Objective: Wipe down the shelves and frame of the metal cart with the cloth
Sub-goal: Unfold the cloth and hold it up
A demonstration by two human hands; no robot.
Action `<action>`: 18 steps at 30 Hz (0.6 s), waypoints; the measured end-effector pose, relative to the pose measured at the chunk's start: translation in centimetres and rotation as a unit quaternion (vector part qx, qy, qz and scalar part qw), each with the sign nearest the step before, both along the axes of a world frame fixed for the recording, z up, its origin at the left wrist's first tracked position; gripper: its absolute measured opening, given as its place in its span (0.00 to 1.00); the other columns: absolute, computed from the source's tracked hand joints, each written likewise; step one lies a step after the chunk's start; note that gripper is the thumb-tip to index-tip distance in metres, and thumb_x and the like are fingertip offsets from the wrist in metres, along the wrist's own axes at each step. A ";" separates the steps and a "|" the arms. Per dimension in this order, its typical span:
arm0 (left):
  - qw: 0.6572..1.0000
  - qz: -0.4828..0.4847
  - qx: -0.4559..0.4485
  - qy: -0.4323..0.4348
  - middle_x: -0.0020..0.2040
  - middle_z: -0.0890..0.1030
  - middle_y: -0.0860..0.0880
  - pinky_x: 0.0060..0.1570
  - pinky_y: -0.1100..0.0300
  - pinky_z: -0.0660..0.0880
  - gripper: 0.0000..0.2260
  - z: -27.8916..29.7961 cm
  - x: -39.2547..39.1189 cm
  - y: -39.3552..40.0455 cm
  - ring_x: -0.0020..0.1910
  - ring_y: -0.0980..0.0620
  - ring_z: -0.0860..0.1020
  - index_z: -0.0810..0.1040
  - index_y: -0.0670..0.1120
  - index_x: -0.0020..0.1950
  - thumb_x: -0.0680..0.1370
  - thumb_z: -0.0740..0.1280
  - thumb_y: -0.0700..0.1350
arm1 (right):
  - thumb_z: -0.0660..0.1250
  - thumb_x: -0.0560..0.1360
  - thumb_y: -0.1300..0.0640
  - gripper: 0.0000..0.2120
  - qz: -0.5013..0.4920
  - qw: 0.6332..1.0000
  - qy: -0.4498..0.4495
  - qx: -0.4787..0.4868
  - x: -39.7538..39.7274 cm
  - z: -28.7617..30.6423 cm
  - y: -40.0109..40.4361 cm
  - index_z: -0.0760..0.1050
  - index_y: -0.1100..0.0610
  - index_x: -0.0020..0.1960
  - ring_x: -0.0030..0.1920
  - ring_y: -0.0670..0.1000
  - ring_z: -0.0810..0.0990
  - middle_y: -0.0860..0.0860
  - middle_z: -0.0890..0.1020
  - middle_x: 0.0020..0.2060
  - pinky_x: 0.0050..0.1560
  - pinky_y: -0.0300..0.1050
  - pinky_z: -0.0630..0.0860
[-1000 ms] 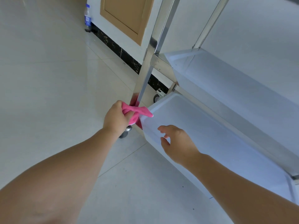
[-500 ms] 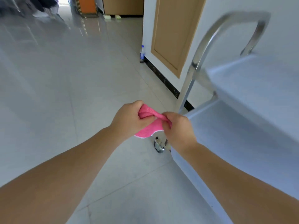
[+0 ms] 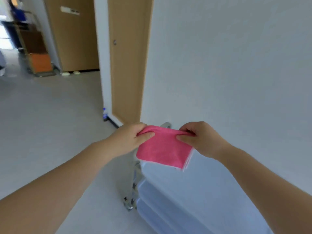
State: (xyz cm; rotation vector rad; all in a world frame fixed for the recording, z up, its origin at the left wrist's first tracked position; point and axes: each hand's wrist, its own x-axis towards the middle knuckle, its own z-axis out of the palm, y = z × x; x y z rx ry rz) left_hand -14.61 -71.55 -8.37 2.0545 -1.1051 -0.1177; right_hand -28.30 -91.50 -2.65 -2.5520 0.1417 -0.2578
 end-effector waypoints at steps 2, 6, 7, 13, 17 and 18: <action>0.996 -0.072 0.048 -0.006 0.43 0.80 0.47 0.47 0.47 0.75 0.18 3.3 -0.8 -3.8 0.44 0.49 0.78 0.78 0.45 0.48 0.76 0.60 0.59 | 0.68 0.71 0.60 0.03 -0.037 0.999 -0.003 -0.022 -3.4 3.3 -3.0 0.79 0.54 0.42 0.36 0.43 0.76 0.45 0.80 0.35 0.36 0.31 0.69; 0.981 -0.176 0.075 -0.034 0.48 0.81 0.49 0.54 0.51 0.74 0.15 7.9 -5.3 -11.4 0.48 0.53 0.78 0.80 0.46 0.52 0.77 0.62 0.55 | 0.66 0.68 0.67 0.14 -0.123 0.992 0.003 -0.042 -12.0 7.2 -8.2 0.79 0.49 0.46 0.40 0.40 0.77 0.40 0.80 0.38 0.39 0.30 0.70; 0.978 -0.196 0.066 -0.033 0.48 0.82 0.52 0.55 0.54 0.75 0.13 8.6 -6.9 -13.2 0.49 0.56 0.78 0.81 0.48 0.53 0.77 0.63 0.54 | 0.67 0.67 0.67 0.15 -0.143 0.989 0.000 -0.041 -14.3 7.7 -9.4 0.79 0.49 0.46 0.40 0.41 0.77 0.40 0.80 0.39 0.38 0.31 0.71; 0.962 -0.271 0.024 -0.032 0.41 0.82 0.58 0.44 0.59 0.75 0.04 10.9 -19.2 -22.8 0.39 0.60 0.78 0.76 0.60 0.49 0.75 0.65 0.56 | 0.72 0.67 0.66 0.10 -0.275 0.957 -0.090 -0.013 -30.5 8.6 -16.8 0.76 0.52 0.39 0.24 0.37 0.73 0.36 0.78 0.26 0.22 0.27 0.63; 0.952 -0.307 0.003 -0.011 0.38 0.81 0.52 0.42 0.52 0.77 0.04 11.3 -28.8 -29.1 0.37 0.51 0.78 0.76 0.57 0.44 0.75 0.66 0.56 | 0.71 0.70 0.62 0.04 -0.298 0.944 -0.106 -0.096 -41.8 8.8 -20.7 0.81 0.53 0.41 0.35 0.41 0.77 0.43 0.80 0.35 0.35 0.27 0.67; 0.948 -0.319 0.000 -0.013 0.37 0.81 0.51 0.42 0.51 0.76 0.04 11.2 -31.1 -30.5 0.36 0.50 0.77 0.76 0.56 0.43 0.75 0.66 0.55 | 0.70 0.72 0.62 0.03 -0.294 0.943 -0.094 -0.124 -44.5 8.7 -21.6 0.82 0.55 0.43 0.36 0.40 0.77 0.45 0.80 0.37 0.37 0.27 0.67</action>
